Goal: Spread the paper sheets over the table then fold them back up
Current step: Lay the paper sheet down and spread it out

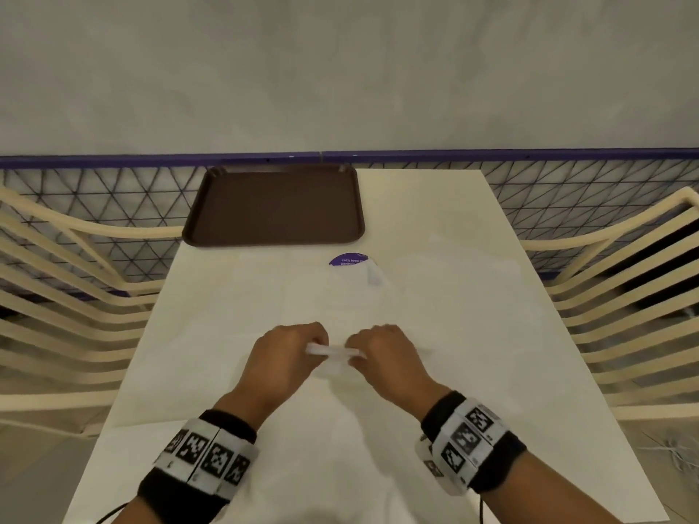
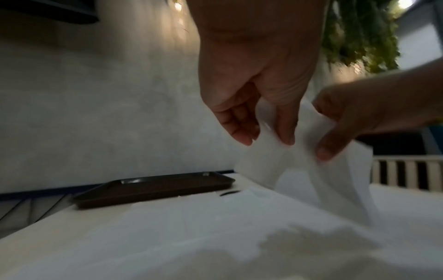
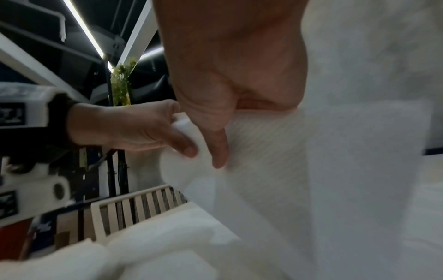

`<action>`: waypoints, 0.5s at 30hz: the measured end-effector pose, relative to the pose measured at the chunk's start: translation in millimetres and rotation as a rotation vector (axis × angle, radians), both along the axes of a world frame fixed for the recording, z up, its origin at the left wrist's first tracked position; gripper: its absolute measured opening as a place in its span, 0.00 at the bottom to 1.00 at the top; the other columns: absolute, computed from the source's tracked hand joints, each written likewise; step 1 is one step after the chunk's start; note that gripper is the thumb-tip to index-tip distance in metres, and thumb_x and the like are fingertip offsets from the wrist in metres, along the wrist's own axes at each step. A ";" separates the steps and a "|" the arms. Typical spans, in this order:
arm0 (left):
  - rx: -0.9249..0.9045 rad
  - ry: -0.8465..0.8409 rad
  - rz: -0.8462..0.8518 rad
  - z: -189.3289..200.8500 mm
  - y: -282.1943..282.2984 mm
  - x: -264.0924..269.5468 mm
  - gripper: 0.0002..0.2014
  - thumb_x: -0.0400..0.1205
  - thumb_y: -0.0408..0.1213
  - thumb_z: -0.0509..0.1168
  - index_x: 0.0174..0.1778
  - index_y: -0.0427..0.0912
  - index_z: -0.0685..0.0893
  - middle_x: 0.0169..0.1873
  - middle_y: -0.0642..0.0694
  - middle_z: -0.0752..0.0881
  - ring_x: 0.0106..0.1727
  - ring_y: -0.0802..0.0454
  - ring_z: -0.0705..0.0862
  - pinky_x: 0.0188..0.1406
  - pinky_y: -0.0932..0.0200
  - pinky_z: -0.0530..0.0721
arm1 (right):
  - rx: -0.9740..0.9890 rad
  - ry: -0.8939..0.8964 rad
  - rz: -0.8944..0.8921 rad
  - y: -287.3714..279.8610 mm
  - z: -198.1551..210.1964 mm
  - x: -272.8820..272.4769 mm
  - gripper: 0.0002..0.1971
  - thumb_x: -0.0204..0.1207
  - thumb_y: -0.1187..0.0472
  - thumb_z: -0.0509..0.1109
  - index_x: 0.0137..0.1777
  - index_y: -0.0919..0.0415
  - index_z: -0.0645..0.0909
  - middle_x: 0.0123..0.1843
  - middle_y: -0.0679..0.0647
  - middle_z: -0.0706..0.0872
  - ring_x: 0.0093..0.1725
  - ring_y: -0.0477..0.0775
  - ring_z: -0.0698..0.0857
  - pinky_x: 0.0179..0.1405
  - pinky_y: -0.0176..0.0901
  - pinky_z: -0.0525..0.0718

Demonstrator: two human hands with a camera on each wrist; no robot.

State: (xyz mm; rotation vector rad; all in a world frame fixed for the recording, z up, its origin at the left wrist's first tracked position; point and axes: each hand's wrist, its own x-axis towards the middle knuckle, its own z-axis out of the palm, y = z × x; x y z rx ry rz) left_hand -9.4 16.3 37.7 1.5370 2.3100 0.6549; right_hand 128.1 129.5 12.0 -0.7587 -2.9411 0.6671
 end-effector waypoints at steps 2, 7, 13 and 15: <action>0.080 -0.197 0.156 13.2 -18.9 -14.7 0.07 0.72 0.37 0.75 0.32 0.50 0.83 0.28 0.52 0.86 0.31 0.55 0.83 0.31 0.64 0.77 | -0.146 0.022 -0.085 -1.0 8.0 -6.0 0.06 0.75 0.58 0.69 0.41 0.59 0.82 0.38 0.53 0.84 0.42 0.55 0.81 0.38 0.44 0.71; 0.184 -0.559 0.465 18.0 -79.0 -54.0 0.08 0.70 0.31 0.76 0.30 0.48 0.86 0.21 0.60 0.87 0.25 0.65 0.85 0.23 0.77 0.77 | -0.646 0.104 -0.235 -8.9 20.9 -24.4 0.12 0.67 0.62 0.78 0.31 0.69 0.80 0.30 0.54 0.75 0.31 0.49 0.73 0.29 0.39 0.67; 0.212 -0.666 0.706 -11.9 -172.0 -103.3 0.18 0.74 0.35 0.73 0.36 0.18 0.80 0.29 0.32 0.83 0.31 0.43 0.81 0.32 0.59 0.79 | -0.915 0.110 -0.286 -60.5 7.4 -69.9 0.11 0.66 0.60 0.80 0.43 0.66 0.87 0.44 0.62 0.90 0.43 0.62 0.89 0.38 0.50 0.84; 0.171 -0.615 0.758 -18.7 -200.0 -112.1 0.18 0.74 0.38 0.73 0.33 0.22 0.82 0.27 0.34 0.85 0.27 0.48 0.82 0.30 0.62 0.77 | -0.909 0.032 -0.268 -87.0 -6.5 -84.8 0.13 0.68 0.59 0.79 0.45 0.69 0.86 0.46 0.65 0.90 0.45 0.62 0.89 0.40 0.51 0.88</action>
